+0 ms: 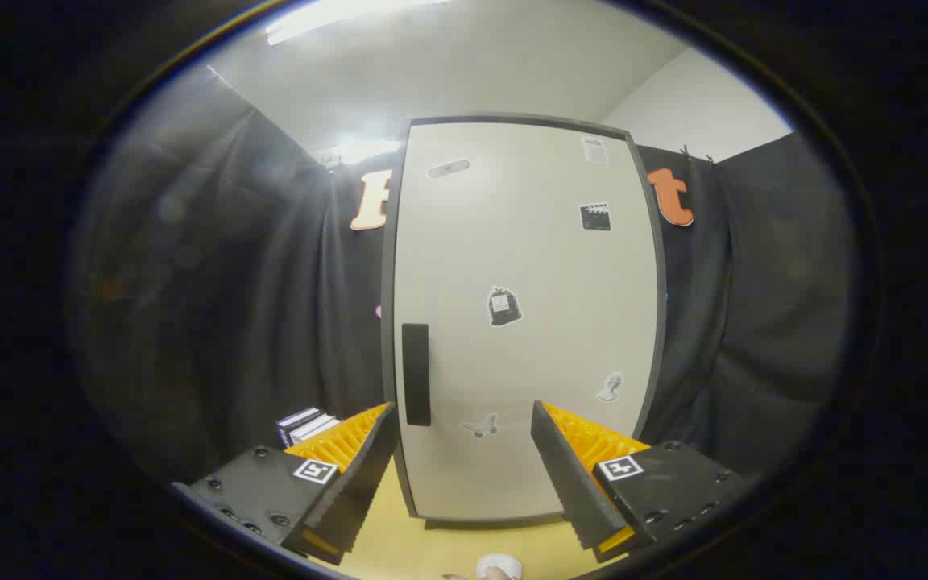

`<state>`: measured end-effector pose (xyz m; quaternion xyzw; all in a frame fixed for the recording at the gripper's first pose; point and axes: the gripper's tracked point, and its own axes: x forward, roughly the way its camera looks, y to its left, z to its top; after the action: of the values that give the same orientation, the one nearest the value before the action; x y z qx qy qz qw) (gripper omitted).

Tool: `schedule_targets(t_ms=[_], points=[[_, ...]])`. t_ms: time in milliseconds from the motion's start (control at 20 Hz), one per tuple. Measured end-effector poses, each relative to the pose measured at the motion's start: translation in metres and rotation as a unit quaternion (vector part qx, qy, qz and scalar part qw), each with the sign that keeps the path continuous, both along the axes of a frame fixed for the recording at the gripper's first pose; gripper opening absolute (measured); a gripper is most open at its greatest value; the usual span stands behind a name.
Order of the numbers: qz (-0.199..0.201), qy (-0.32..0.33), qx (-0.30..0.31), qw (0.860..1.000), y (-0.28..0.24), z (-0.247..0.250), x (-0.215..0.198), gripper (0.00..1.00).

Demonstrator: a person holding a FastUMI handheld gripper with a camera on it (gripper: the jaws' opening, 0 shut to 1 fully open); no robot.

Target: Open the shoe cabinet door, grab the shoes and put them into the shoe cabinet, then close the shoe cabinet door.

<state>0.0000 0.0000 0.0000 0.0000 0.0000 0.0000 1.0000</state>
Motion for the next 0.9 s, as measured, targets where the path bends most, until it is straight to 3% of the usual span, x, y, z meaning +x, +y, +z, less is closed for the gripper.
schedule_targets(t_ms=[900], points=[[0.002,0.001,0.000,1.000,0.0004,-0.0015,0.0003,0.91]])
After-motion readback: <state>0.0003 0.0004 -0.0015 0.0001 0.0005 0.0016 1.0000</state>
